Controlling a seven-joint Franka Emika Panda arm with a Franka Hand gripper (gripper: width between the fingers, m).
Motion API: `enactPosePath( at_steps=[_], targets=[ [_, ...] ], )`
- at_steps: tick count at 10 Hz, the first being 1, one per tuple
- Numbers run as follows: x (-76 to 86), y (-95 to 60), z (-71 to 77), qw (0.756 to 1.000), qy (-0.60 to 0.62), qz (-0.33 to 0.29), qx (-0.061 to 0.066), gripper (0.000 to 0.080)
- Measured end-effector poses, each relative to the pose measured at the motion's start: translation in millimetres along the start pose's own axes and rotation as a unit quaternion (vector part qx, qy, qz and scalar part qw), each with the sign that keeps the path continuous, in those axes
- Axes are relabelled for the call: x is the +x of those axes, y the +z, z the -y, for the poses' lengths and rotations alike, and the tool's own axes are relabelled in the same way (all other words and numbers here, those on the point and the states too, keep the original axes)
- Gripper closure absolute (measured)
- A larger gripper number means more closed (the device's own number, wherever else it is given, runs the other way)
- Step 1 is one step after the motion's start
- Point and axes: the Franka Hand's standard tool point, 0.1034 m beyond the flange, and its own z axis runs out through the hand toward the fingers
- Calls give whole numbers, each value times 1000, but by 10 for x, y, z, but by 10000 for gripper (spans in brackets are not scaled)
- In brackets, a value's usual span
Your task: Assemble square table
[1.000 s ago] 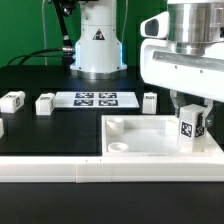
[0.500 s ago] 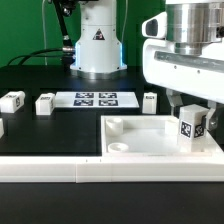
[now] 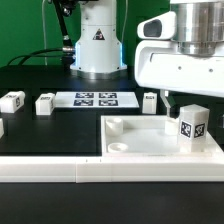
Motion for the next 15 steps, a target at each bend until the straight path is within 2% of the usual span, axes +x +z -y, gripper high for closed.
enactPosePath(
  at_steps=[4, 9, 12, 13, 14, 15],
  targets=[
    [0, 8, -12, 984, -175, 2, -1, 150],
    [16, 11, -33, 936, -351, 1, -5, 150],
    [45, 8, -62, 897, -442, 0, -10, 150],
    [46, 4, -54, 897, -442, -2, -10, 150],
    [49, 6, -58, 897, -442, -2, -10, 268],
    [51, 6, -61, 897, -441, -2, -10, 423]
  ],
)
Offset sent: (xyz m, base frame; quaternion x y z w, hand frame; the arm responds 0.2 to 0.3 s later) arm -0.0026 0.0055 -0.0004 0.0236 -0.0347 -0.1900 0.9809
